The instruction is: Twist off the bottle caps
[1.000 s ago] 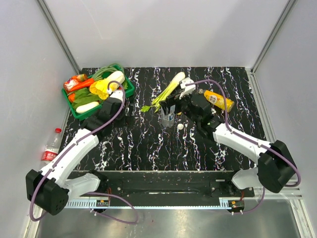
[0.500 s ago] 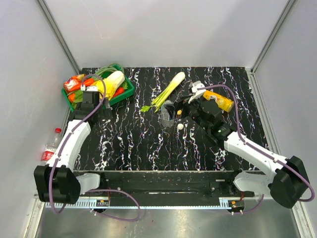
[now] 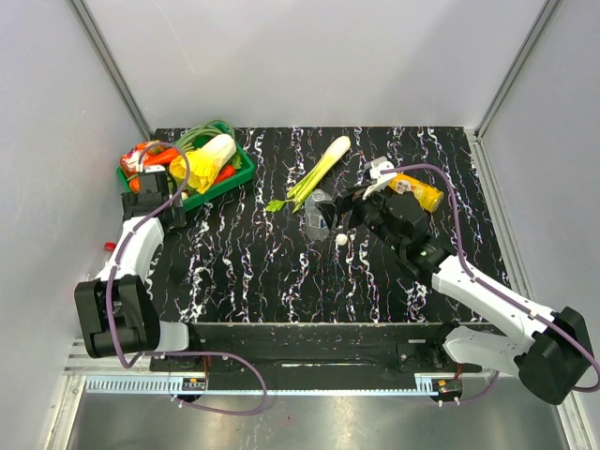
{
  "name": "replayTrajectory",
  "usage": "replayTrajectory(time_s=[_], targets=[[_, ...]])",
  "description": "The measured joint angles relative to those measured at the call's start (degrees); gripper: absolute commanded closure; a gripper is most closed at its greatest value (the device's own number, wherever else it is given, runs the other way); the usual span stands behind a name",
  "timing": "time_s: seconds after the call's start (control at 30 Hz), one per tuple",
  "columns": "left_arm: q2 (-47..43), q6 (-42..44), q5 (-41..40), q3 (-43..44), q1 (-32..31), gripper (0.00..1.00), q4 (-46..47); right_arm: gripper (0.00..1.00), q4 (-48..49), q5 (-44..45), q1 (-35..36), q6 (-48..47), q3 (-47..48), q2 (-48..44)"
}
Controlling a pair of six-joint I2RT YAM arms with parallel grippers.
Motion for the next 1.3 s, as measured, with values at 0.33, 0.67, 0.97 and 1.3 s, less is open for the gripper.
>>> replayTrajectory(time_s=[0.33,0.67,0.97,1.3], targets=[[1.8,15.1,-9.0,-6.2,2.0,0.01,12.5,0.0,-0.3,0.6,0.0,0.4,-1.4,-3.3],[3.5,16.2,-13.1,-8.4,8.9,0.01,18.8,0.0,-0.2,1.5,0.0,0.6,-2.0,-4.9],[11.1,15.0,-18.7,-9.6,12.0,0.02,23.3,0.0,-0.3,2.5,0.0,0.6,-2.8,-5.1],[17.2,16.5,-21.4,-9.3,14.2,0.08,27.9,0.0,-0.9,5.2,0.0,-0.2,-3.0,-6.8]])
